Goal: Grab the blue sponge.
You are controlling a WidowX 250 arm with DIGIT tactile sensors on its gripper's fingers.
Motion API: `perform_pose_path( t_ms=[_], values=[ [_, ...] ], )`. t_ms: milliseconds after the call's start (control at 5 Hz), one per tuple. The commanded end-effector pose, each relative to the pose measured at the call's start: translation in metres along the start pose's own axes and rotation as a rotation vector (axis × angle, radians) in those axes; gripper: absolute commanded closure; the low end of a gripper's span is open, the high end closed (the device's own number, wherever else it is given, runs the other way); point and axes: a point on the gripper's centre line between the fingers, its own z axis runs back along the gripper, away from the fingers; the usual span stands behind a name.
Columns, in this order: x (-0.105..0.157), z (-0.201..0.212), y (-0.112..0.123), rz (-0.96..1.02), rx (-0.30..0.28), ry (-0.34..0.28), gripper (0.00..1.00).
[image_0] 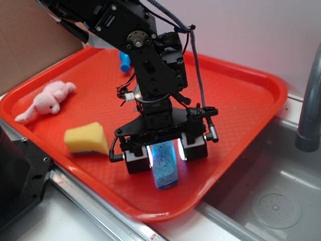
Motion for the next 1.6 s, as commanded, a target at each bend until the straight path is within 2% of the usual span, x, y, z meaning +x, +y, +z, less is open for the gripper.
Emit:
perform_pose_path(
  t_ms=[0,200,400,600,800,1000,1200,1400],
  values=[
    [0.012,0.012,0.010,0.021,-0.012,-0.024,1.00],
    [0.040,0.047,0.017,-0.002,-0.085,-0.024,1.00],
    [0.057,0.080,0.017,-0.221,-0.089,-0.026,1.00],
    [0.079,0.099,0.012,-0.472,0.007,0.011,1.00],
    [0.105,0.125,0.017,-0.573,0.021,-0.028,1.00],
    [0.132,0.147,0.020,-0.665,-0.013,-0.017,1.00],
    [0.150,0.160,0.027,-0.702,-0.050,-0.032,1.00],
    [0.157,0.160,0.037,-0.712,-0.100,-0.069,1.00]
  ],
)
